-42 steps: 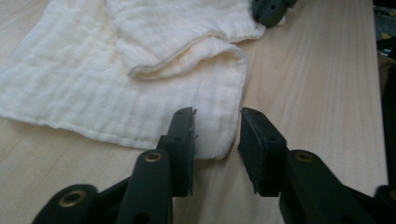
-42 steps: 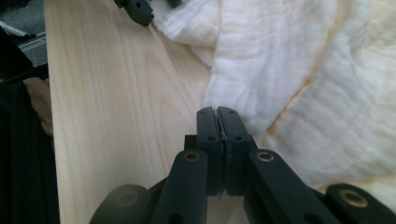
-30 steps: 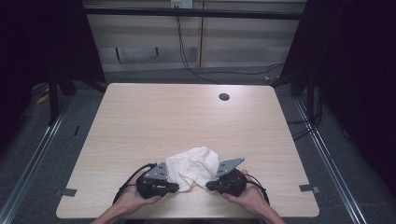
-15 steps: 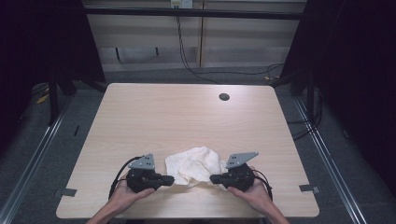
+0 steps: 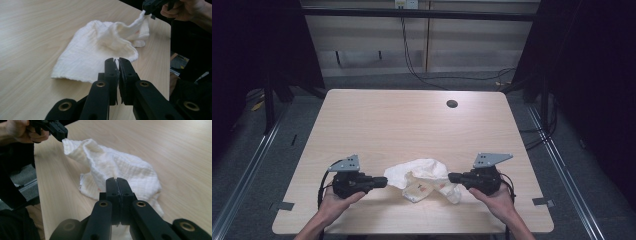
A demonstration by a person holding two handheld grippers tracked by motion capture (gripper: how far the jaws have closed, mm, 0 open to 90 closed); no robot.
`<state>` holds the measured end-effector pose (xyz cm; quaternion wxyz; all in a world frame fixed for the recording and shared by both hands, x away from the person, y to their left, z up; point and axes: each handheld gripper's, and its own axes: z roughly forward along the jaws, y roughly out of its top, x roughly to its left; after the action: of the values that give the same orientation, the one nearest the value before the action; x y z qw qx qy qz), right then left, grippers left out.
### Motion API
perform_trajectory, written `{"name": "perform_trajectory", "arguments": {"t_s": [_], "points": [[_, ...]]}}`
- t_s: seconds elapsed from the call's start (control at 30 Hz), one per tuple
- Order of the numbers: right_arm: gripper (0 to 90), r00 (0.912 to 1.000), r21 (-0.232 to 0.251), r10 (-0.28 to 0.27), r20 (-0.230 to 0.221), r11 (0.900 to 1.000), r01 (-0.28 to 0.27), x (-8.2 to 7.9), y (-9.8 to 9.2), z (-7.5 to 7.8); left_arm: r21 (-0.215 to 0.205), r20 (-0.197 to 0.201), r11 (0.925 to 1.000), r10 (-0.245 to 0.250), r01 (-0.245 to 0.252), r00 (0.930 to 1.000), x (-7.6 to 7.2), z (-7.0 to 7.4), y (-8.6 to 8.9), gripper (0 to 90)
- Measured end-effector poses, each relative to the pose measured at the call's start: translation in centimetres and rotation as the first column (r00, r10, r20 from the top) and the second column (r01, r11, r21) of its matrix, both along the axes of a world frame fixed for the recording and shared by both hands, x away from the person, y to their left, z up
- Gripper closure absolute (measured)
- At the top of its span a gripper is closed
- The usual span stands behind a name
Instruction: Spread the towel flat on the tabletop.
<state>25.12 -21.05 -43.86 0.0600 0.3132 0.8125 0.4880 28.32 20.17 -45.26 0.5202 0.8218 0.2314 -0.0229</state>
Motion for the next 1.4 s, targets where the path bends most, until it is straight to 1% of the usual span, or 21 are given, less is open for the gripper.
{"name": "perform_trajectory", "arguments": {"t_s": [0.07,0.17,0.2,0.37,0.4,0.43,0.47,0.57,0.6,0.7,0.73,0.77,0.83,0.9,1.07,1.13,1.17,1.2,1.23,1.3,1.4], "points": [[89.2,0.9999,0.017,-0.014,0.008,1.000,0.014,0.1,-0.5,0.6,-0.027,0.001,0.9996,0.003,-0.003,1.0000,0.1,0.5,0.5,86.4],[89.2,0.9996,0.037,-0.020,0.020,0.999,0.019,0.4,-1.1,1.8,-0.052,0.011,0.9985,0.015,-0.015,0.9998,0.3,1.3,0.7,86.6],[89.2,0.9995,0.052,-0.020,0.025,0.999,0.018,0.5,-1.3,2.1,-0.054,0.021,0.9984,0.019,-0.018,0.9996,0.4,1.6,0.7,86.6],[89.3,0.9976,0.069,-0.038,0.058,0.997,0.034,0.9,-1.7,4.3,-0.100,0.060,0.9943,0.044,-0.038,0.9972,0.9,3.9,1.1,86.7],[89.3,0.9973,0.075,-0.041,0.062,0.997,0.036,1.1,-1.8,4.8,-0.108,0.064,0.9934,0.044,-0.037,0.9970,1.0,4.3,1.1,86.8],[89.3,0.9969,0.080,-0.043,0.067,0.996,0.037,1.2,-2.0,5.2,-0.119,0.056,0.9924,0.037,-0.030,0.9977,1.2,4.6,1.1,86.7],[89.3,0.9964,0.082,-0.046,0.071,0.996,0.040,1.4,-2.1,5.7,-0.122,0.058,0.9922,0.032,-0.025,0.9978,1.4,5.0,1.1,86.8],[89.3,0.9942,0.099,-0.065,0.085,0.993,0.057,1.8,-2.4,6.9,-0.113,0.081,0.9933,0.033,-0.023,0.9962,1.7,6.0,0.9,86.9],[89.3,0.9933,0.102,-0.068,0.093,0.993,0.059,2.0,-2.4,7.3,-0.120,0.087,0.9925,0.034,-0.024,0.9956,1.7,6.4,0.9,86.9],[89.4,0.9908,0.109,-0.071,0.115,0.992,0.059,2.2,-2.5,8.4,-0.128,0.115,0.9912,0.049,-0.034,0.9922,1.8,7.8,1.2,86.9],[89.4,0.9887,0.114,-0.077,0.129,0.992,0.062,2.3,-2.5,9.3,-0.125,0.125,0.9914,0.054,-0.038,0.9906,1.9,8.2,1.3,86.9],[89.4,0.9887,0.114,-0.077,0.129,0.992,0.062,2.3,-2.5,9.3,-0.124,0.129,0.9913,0.060,-0.044,0.9898,2.0,8.6,1.4,86.9],[89.4,0.9864,0.122,-0.078,0.145,0.991,0.060,2.4,-2.7,10.3,-0.120,0.141,0.9917,0.062,-0.045,0.9881,2.1,9.4,1.5,86.9],[89.4,0.9829,0.109,-0.071,0.170,0.993,0.053,2.4,-2.7,11.4,-0.099,0.158,0.9941,0.059,-0.044,0.9856,2.2,10.0,1.5,86.9],[89.4,0.9763,0.108,-0.073,0.204,0.993,0.052,2.5,-3.0,13.4,-0.112,0.179,0.9925,0.069,-0.049,0.9815,2.2,11.4,1.6,86.9],[89.4,0.9737,0.112,-0.076,0.215,0.992,0.053,2.3,-3.1,14.0,-0.109,0.193,0.9927,0.071,-0.050,0.9787,2.0,12.0,1.8,86.9],[89.4,0.9724,0.114,-0.076,0.221,0.992,0.051,2.1,-3.1,14.3,-0.119,0.200,0.9918,0.071,-0.048,0.9773,1.8,12.2,1.9,86.9],[89.4,0.9720,0.118,-0.073,0.223,0.992,0.048,1.9,-3.1,14.6,-0.118,0.201,0.9919,0.070,-0.047,0.9770,1.6,12.4,1.9,86.9],[89.4,0.9715,0.112,-0.072,0.226,0.993,0.047,1.6,-3.0,14.8,-0.116,0.210,0.9923,0.067,-0.043,0.9753,1.4,12.6,1.9,86.9],[89.4,0.9698,0.092,-0.067,0.235,0.995,0.046,0.8,-2.6,15.1,-0.116,0.217,0.9927,0.060,-0.035,0.9744,1.0,12.8,2.0,86.9],[89.4,0.9662,0.085,-0.055,0.252,0.996,0.034,-0.3,-2.4,15.6,-0.125,0.234,0.9912,0.073,-0.045,0.9696,0.4,13.4,2.5,86.9]]}}
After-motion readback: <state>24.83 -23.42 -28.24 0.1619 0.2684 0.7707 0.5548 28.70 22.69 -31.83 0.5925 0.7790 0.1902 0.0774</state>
